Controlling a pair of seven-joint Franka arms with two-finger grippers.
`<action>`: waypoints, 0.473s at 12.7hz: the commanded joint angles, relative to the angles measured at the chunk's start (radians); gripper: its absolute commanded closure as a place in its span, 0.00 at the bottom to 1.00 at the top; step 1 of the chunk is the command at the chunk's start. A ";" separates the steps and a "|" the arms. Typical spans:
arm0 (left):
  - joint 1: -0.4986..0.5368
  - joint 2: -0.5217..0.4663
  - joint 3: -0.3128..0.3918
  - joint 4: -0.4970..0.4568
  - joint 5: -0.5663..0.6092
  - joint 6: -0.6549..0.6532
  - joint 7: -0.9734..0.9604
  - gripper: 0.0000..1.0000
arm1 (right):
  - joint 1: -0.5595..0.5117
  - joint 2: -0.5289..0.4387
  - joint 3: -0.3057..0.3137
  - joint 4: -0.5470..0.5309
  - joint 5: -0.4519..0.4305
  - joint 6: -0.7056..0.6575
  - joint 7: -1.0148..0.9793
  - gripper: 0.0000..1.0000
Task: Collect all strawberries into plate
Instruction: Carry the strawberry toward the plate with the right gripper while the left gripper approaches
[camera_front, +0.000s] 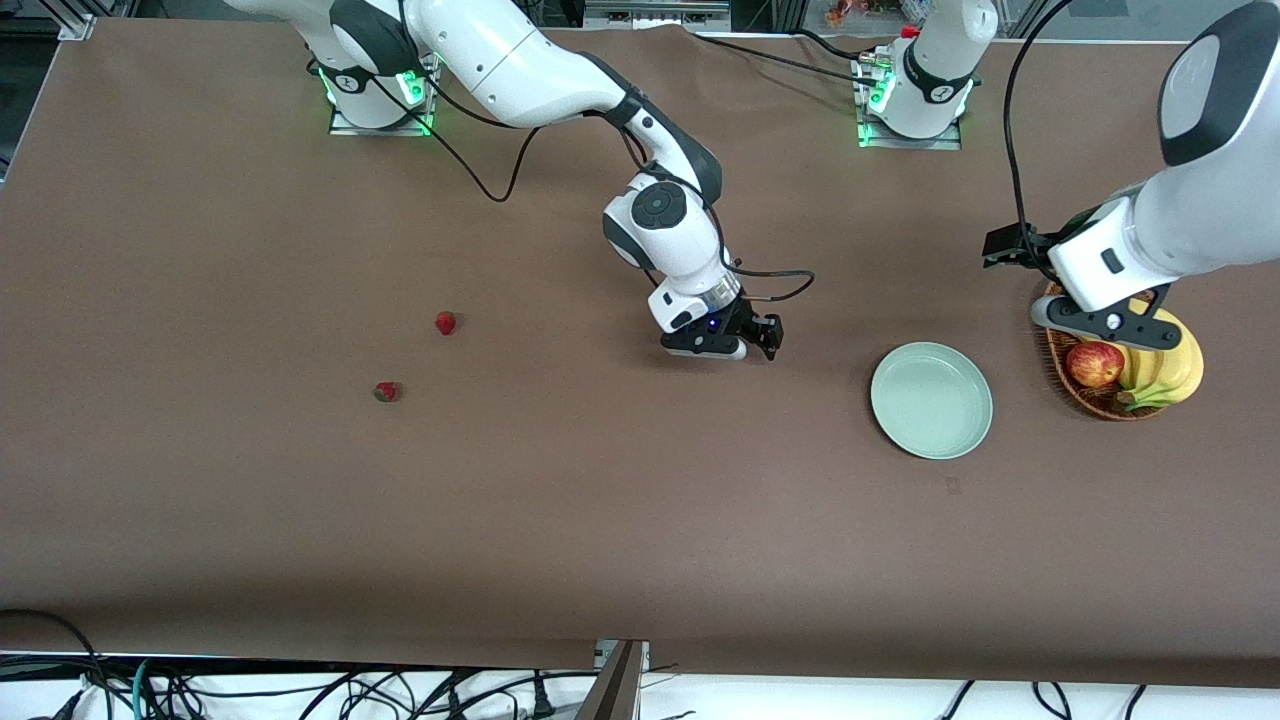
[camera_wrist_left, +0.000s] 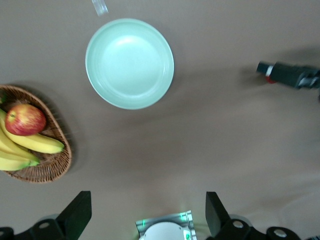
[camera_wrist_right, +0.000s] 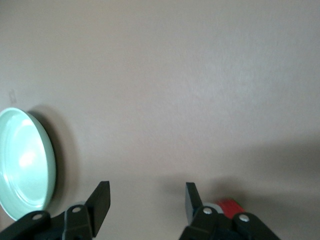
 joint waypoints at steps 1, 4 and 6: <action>-0.002 0.012 -0.004 0.010 0.000 -0.025 0.003 0.00 | -0.041 -0.050 -0.005 0.002 -0.010 -0.096 -0.026 0.21; 0.014 0.047 -0.006 0.048 0.035 -0.031 0.005 0.00 | -0.152 -0.113 -0.005 0.001 -0.003 -0.255 -0.187 0.19; 0.015 0.062 0.002 0.073 0.049 0.001 -0.003 0.00 | -0.231 -0.148 -0.003 0.001 -0.001 -0.373 -0.314 0.19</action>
